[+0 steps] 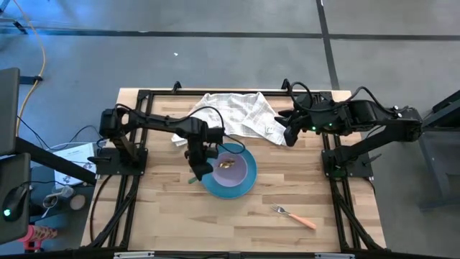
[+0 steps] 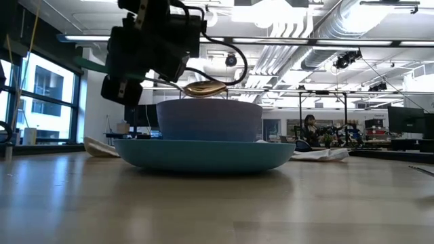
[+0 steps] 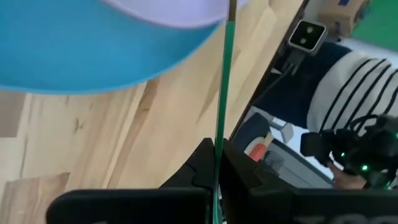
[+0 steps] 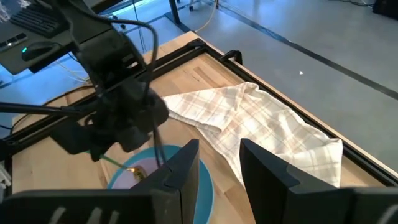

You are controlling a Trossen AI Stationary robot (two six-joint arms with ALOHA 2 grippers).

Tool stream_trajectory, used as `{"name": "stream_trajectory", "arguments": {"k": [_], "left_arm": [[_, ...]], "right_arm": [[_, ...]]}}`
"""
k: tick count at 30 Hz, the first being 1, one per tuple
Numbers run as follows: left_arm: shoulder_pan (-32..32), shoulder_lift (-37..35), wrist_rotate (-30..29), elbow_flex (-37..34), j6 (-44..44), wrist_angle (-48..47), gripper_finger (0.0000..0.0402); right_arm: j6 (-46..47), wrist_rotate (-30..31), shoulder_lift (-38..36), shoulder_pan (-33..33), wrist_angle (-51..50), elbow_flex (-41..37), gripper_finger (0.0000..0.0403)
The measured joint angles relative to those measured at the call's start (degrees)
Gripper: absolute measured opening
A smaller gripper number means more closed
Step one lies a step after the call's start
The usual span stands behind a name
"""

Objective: Set table place
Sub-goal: Put the green spoon into the purple bowl

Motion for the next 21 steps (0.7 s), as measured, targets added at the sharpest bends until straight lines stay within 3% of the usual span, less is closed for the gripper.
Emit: {"name": "stream_trajectory", "arguments": {"k": [21], "left_arm": [[-1.3,4.6,0.1,0.5,1.2,1.1,0.0]], "right_arm": [[0.5,0.6,0.0,0.0,-0.4,-0.1,0.0107]]}}
